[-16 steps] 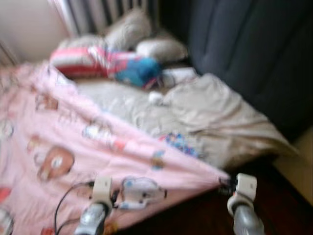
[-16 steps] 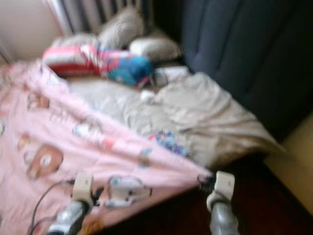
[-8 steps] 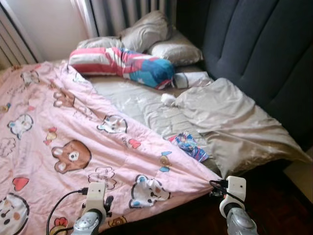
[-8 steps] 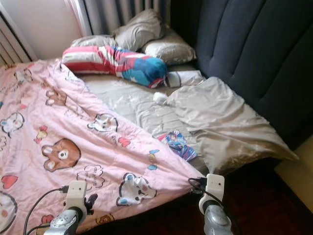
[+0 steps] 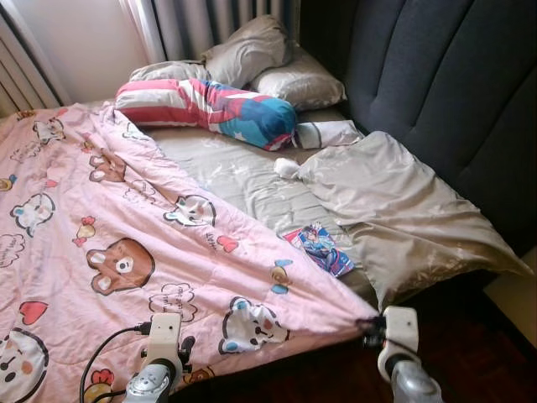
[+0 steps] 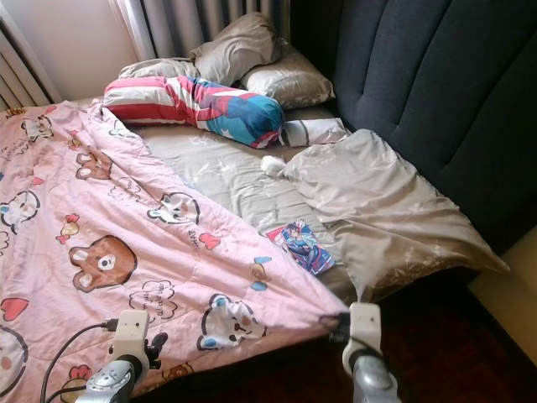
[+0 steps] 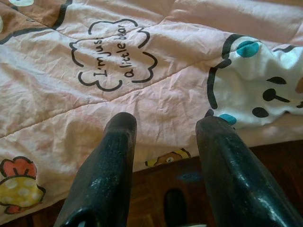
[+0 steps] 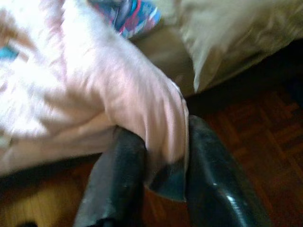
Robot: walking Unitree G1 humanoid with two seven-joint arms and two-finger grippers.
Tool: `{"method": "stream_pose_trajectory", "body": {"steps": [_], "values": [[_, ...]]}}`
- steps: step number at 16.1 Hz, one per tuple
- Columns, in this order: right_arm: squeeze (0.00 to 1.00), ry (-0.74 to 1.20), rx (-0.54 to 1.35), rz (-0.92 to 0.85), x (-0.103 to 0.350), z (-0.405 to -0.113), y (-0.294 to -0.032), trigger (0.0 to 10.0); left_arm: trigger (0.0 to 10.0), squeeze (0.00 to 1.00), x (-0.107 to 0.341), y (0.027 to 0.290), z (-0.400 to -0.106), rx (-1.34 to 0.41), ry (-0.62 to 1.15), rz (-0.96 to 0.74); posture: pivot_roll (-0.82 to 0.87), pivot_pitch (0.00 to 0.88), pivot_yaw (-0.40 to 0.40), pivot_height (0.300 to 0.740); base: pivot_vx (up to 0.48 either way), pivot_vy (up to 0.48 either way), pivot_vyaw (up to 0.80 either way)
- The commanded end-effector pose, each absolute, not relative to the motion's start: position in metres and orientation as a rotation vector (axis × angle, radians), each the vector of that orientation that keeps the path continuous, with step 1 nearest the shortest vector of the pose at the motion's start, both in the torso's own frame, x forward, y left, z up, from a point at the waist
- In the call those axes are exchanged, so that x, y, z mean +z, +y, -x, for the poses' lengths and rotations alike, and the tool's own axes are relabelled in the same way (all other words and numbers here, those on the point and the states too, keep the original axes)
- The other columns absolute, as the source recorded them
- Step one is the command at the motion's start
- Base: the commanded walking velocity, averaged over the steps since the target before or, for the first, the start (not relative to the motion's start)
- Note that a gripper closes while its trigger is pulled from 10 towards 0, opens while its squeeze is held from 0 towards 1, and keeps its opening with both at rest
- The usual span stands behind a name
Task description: Clean up the room
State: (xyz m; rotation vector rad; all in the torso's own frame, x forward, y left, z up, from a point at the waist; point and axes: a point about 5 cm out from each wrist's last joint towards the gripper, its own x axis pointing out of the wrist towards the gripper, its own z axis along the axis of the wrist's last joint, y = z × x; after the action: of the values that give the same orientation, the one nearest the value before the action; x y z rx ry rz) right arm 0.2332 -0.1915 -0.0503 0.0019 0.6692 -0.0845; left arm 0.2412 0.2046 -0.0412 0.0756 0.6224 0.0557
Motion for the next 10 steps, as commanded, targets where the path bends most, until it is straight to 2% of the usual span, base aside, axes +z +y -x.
{"method": "stream_pose_trajectory", "body": {"steps": [1,5,6,7,10], "values": [[1.00,0.708,-0.083,0.015,-0.056,-0.226,-0.192,10.0,10.0,0.00,-0.046,0.205,-0.235,0.051,0.654,-0.073,0.06,0.089,0.003,0.740,0.000,0.000,0.00],[1.00,0.716,-0.085,0.019,-0.058,-0.223,-0.193,10.0,10.0,0.00,-0.047,0.204,-0.234,0.045,0.657,-0.075,0.06,0.091,0.005,0.740,0.000,0.000,0.00],[0.06,0.720,-0.076,0.028,-0.058,-0.222,-0.192,10.0,10.0,0.00,-0.047,0.204,-0.234,0.043,0.657,-0.076,0.06,0.093,0.005,0.740,0.000,0.000,0.00],[0.00,0.726,-0.060,0.040,-0.059,-0.222,-0.191,10.0,10.0,0.00,-0.047,0.203,-0.234,0.042,0.657,-0.076,0.06,0.092,0.005,0.740,0.000,0.000,0.00],[0.00,0.761,-0.044,0.056,-0.064,-0.213,-0.189,10.0,10.0,0.00,-0.048,0.204,-0.233,0.045,0.664,-0.079,0.06,0.091,0.004,0.740,0.000,0.000,0.00]]}}
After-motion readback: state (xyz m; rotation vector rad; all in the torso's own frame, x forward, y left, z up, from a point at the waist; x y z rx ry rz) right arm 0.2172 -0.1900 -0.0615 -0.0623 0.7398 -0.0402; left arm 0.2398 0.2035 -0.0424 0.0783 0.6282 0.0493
